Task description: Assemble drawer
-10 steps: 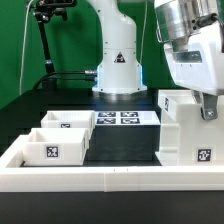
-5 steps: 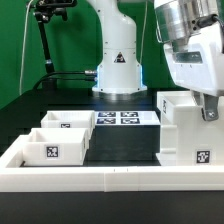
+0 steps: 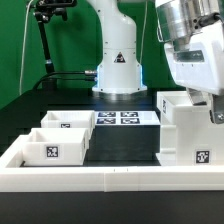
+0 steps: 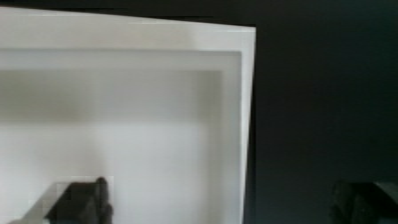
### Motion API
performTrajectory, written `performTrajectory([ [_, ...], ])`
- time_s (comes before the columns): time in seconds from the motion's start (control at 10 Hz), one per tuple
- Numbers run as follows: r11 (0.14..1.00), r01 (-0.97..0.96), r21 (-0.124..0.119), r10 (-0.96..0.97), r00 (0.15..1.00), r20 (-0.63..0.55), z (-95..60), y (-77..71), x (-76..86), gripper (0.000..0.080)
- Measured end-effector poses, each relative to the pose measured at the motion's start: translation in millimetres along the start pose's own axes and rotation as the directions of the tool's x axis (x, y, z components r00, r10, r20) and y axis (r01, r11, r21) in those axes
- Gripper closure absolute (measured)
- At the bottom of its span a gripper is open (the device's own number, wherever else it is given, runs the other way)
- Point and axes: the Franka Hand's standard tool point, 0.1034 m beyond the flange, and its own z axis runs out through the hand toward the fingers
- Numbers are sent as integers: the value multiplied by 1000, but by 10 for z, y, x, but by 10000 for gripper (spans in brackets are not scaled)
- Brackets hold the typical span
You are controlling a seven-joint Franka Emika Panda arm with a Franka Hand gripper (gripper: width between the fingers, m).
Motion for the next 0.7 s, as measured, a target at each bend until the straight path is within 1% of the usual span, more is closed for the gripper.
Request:
performTrajectory([
  [0.1, 1000, 1, 0, -1, 1000, 0, -1, 0, -1, 155],
  [0.2, 1000, 3, 0, -3, 1000, 0, -2, 0, -2, 151],
  [0.3, 999, 35, -3, -35, 999, 5, -51, 18, -3, 151],
  [0.4, 997, 71, -4, -71, 997, 12, -164, 19, -7, 150],
  [0.5, 990, 143, -4, -143, 990, 23, -317, 4, 15, 150],
  [0.6, 980, 200, 9, -201, 979, 27, -465, -16, 73, 150],
  [0.7, 965, 261, 17, -261, 965, 22, -584, 11, 151, 150],
])
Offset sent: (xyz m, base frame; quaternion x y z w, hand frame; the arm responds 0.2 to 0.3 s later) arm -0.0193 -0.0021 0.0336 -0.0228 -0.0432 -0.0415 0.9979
